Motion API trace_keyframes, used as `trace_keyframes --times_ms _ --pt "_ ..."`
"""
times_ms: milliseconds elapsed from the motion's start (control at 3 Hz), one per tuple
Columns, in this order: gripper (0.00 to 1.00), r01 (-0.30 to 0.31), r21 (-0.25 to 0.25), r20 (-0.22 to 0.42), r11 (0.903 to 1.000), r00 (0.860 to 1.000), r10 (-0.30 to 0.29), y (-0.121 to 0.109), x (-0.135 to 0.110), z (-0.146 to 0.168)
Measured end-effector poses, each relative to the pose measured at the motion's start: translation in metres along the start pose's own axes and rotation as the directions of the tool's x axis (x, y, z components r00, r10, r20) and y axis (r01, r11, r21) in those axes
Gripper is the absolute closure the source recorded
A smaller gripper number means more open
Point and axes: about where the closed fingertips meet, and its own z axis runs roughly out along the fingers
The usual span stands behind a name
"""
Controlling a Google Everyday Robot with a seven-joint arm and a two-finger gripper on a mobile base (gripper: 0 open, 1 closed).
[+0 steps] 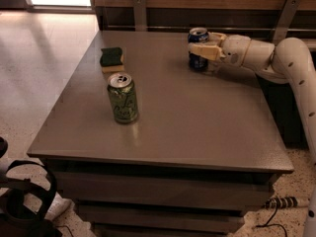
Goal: Place pepsi can upright
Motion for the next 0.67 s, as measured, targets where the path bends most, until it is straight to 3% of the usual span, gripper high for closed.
trace_keyframes --times_ms 667 --pt "0.35 -0.001 -0.006 0.001 1.0 1.0 0.001 0.0019 0.0 0.004"
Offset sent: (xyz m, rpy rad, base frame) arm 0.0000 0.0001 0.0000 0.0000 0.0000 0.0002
